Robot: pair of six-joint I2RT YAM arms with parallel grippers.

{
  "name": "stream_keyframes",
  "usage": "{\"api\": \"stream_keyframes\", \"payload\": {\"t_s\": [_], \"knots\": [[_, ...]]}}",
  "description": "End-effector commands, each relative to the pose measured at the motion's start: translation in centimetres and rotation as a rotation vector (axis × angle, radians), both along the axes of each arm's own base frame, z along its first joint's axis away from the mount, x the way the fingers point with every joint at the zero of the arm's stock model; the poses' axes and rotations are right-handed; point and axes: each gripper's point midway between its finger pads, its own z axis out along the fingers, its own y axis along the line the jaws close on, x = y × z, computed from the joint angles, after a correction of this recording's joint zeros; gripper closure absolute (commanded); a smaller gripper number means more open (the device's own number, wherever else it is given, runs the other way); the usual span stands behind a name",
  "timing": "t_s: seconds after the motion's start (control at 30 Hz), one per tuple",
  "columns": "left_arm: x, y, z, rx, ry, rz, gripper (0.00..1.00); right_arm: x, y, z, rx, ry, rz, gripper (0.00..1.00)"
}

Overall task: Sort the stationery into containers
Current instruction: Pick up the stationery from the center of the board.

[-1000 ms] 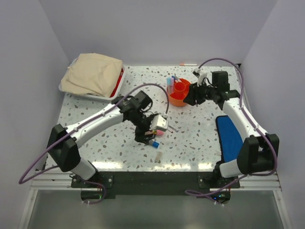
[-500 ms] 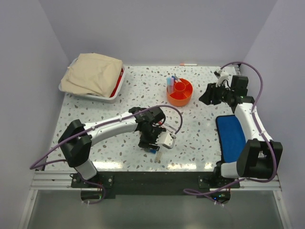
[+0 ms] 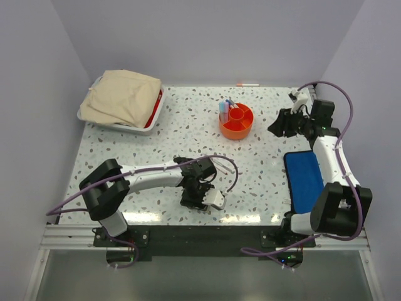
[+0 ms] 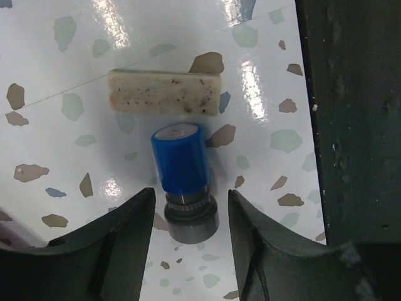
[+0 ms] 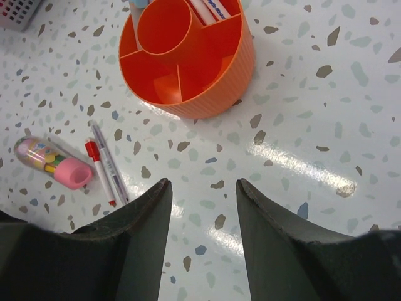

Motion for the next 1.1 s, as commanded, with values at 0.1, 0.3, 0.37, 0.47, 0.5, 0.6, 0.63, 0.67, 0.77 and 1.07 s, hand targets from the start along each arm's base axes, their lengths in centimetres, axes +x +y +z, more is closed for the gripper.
{"api": "stream_keyframes", "payload": {"t_s": [0.1,0.3,0.37,0.47,0.5,0.6,0.63,0.67,0.77,1.07], "knots": [[1.0,-2.6,-1.2,-0.054,-0.013,0.092,0.47,-0.7,0.4,1.7,0.001,-0.07,0.029,0.51],[0.4,-4.0,-1.8,-0.059,0.006,0.114,0.48,-0.7,0.3,1.2,-0.008,-0.063,0.042,0.51],[0.2,-3.9,-2.0,-0.053,0.011,0.113,0.48,-0.5,0.3,1.3,-0.005,-0.06,0.042,0.51],[-0.2,-3.6,-2.5,-0.043,0.033,0.11,0.61,-0.2,0.3,1.1,0.003,-0.046,0.04,0.51],[-0.4,-3.5,-2.6,-0.039,0.04,0.108,0.69,-0.1,0.2,1.1,0.003,-0.045,0.038,0.51],[-0.5,-3.0,-1.4,-0.048,0.038,0.106,0.94,0.1,0.1,1.6,-0.001,-0.049,0.025,0.51],[-0.2,-2.9,-0.8,-0.058,0.028,0.101,1.0,0.2,0.0,1.9,-0.003,-0.054,0.022,0.51],[0.7,-2.5,0.8,-0.084,0.011,0.12,1.0,0.4,-0.1,2.5,-0.004,-0.064,0.018,0.51],[3.4,-2.0,5.2,-0.147,-0.031,0.124,1.0,1.1,-0.3,4.1,-0.008,-0.091,-0.001,0.51],[17.2,-10.1,21.9,-0.639,-0.31,0.135,1.0,2.7,-0.9,4.5,0.025,-0.119,-0.074,0.51]]}}
